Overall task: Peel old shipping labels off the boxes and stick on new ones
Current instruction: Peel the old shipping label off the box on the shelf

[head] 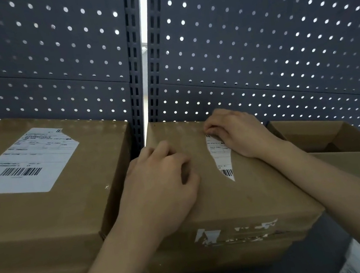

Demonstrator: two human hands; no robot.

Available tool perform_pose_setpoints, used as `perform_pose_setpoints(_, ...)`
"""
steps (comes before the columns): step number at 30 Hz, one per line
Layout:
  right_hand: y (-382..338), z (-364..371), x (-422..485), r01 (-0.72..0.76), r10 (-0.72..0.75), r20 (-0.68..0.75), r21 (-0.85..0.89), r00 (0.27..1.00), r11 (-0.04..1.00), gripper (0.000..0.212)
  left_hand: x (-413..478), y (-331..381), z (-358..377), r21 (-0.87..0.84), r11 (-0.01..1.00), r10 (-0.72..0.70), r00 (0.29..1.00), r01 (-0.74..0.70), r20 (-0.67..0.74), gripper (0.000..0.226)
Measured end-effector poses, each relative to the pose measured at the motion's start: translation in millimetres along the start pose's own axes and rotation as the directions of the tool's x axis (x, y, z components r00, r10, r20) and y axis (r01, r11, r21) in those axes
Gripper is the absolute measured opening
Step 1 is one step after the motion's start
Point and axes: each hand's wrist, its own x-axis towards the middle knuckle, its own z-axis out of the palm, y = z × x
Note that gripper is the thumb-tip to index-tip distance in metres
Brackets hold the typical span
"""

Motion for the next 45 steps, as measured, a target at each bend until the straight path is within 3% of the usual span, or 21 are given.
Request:
perform_pose_setpoints(28,3.8,1.5,-1.7,-0.001,0.009,-0.07,0.117,0.998,0.993,0.012,1.4,0.8,1.3,0.004,1.0,0.004,1.0,-0.004,-0.01,0.038)
perform_pose_setpoints(41,2.0,0.5,1.1,-0.007,0.005,0.025,0.066,1.0,0.998,0.012,0.8,-0.4,2.6,0.009,1.0,0.001,1.0,-0.001,-0.008,0.039)
perform_pose_setpoints(45,4.6,0.3,-1.1,-0.028,0.032,-0.032,0.129,0.999,0.991,0.014,0.7,0.1,1.8,0.003,1.0,0.0,1.0,0.0,-0.011,0.039)
